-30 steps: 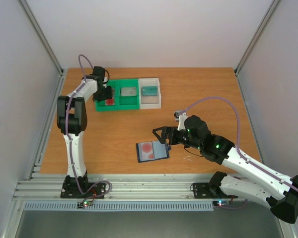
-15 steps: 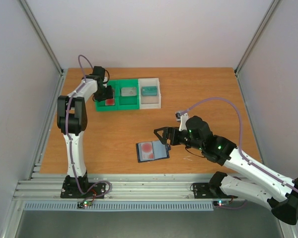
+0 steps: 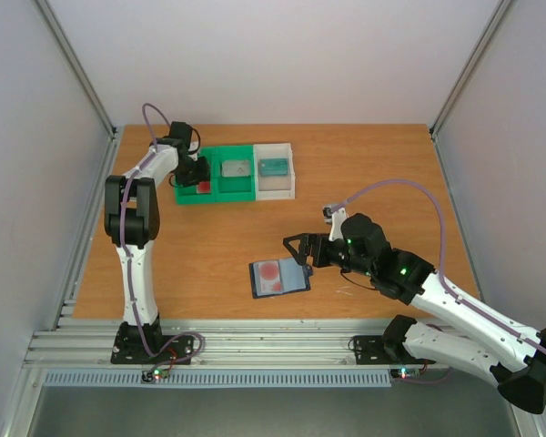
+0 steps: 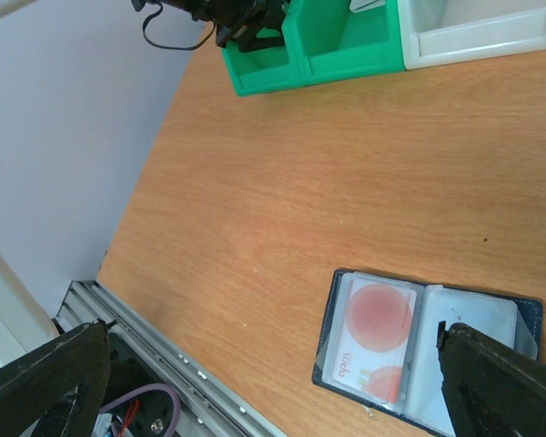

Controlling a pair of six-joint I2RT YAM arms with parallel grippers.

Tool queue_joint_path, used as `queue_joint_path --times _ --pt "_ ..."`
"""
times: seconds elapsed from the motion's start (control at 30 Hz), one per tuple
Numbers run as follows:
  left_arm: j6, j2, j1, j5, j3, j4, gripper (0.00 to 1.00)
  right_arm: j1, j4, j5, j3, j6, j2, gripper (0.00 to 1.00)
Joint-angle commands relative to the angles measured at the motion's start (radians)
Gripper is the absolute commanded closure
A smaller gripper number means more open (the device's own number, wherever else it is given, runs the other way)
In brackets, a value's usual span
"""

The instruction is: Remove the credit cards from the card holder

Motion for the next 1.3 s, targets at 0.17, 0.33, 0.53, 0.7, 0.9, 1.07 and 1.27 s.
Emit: queue_joint_path --times 0.17,0.33,0.53,0.7,0.9,1.07,1.27 --pt "0.014 -0.008 -0.002 -0.055 0.016 0.037 0.63 0.004 -0.006 0.022 0.016 -0.014 -0.022 0.02" --pt "0.038 0.009 -0.001 -0.077 0.038 0.053 0.70 0.004 -0.005 0.024 0.015 -0.014 -0.020 0.02" --pt "0.051 0.036 -0.001 -0.093 0.078 0.054 0.78 0.005 -0.003 0.024 0.017 -0.014 -0.012 0.02" --pt "0.051 0.045 -0.002 -0.102 0.086 0.070 0.80 0.004 -0.002 0.026 0.019 -0.014 -0.006 0.02" --pt "0.058 0.070 -0.001 -0.104 0.112 0.066 0.82 0.004 -0.002 0.025 0.023 -0.014 0.001 0.01" --pt "0.063 0.090 -0.001 -0.114 0.131 0.059 0.83 0.004 -0.003 0.026 0.022 -0.013 0.000 0.01" --pt "0.060 0.100 -0.001 -0.162 0.157 0.053 0.83 0.004 -0.002 0.029 0.022 -0.013 0.001 0.02"
